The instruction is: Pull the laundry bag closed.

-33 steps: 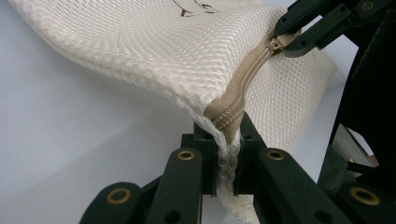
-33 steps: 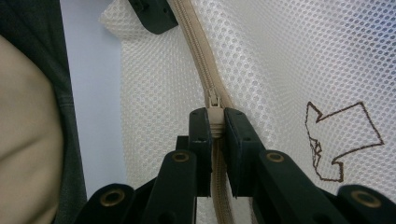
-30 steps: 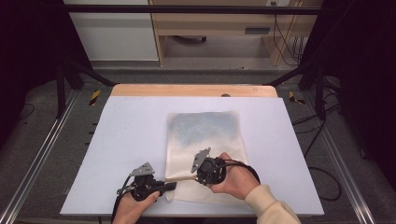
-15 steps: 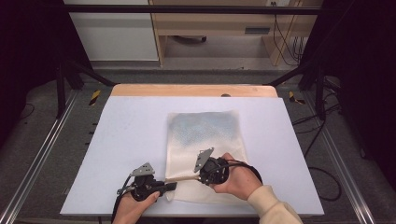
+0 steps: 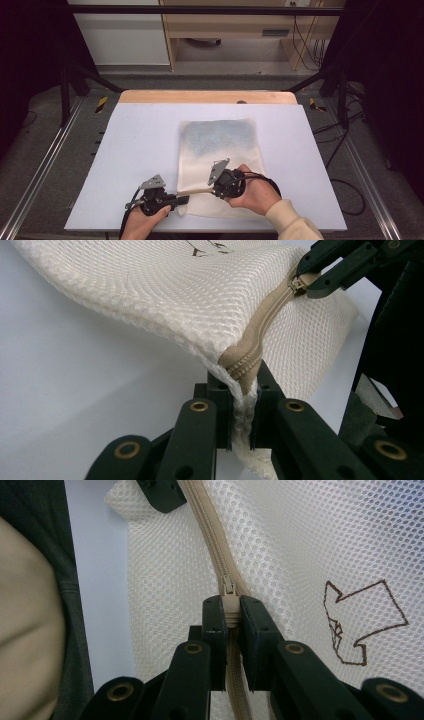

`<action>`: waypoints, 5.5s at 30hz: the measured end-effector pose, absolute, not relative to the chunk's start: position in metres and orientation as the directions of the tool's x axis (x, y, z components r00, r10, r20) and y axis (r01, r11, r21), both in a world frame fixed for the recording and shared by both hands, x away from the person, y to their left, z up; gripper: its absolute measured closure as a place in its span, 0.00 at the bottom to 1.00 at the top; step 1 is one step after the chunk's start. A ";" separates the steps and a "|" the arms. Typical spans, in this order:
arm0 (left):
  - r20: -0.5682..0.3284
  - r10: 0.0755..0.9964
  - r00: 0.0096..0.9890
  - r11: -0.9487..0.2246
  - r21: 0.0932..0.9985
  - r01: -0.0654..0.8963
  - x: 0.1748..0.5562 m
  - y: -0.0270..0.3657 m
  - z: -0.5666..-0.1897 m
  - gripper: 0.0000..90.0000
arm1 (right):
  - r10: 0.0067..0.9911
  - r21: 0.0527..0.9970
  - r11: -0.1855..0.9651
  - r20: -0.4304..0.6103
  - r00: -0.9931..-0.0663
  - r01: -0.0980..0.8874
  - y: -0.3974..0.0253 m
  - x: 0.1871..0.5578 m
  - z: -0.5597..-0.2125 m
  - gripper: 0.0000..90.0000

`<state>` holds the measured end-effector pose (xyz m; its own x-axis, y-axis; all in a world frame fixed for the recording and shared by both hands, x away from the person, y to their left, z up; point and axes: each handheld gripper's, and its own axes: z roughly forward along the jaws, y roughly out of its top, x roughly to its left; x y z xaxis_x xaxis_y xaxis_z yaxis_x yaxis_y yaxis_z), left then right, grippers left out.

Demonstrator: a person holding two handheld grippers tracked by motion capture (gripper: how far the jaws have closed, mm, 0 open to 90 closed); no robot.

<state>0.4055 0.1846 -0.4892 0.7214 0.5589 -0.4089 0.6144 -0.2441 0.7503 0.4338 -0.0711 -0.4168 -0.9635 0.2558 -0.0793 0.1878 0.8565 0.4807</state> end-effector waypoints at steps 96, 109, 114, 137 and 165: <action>-0.395 0.562 0.727 -0.247 0.758 0.603 0.405 0.185 -0.486 0.92 | 0.334 0.488 0.836 -0.086 -0.938 0.253 -0.121 0.428 -0.414 0.91; -0.394 0.562 0.728 -0.249 0.759 0.602 0.405 0.185 -0.486 0.92 | 0.337 0.489 0.834 -0.084 -0.938 0.256 -0.124 0.427 -0.415 0.91; -0.393 0.563 0.727 -0.250 0.758 0.603 0.406 0.186 -0.486 0.92 | 0.339 0.485 0.835 -0.085 -0.937 0.259 -0.127 0.427 -0.416 0.91; -0.376 0.563 0.736 -0.258 0.766 0.589 0.406 0.186 -0.486 0.92 | 0.359 0.491 0.827 -0.085 -0.929 0.275 -0.135 0.427 -0.416 0.91; -0.376 0.570 0.731 -0.255 0.764 0.592 0.406 0.187 -0.485 0.92 | 0.382 0.483 0.823 -0.081 -0.920 0.299 -0.151 0.424 -0.417 0.91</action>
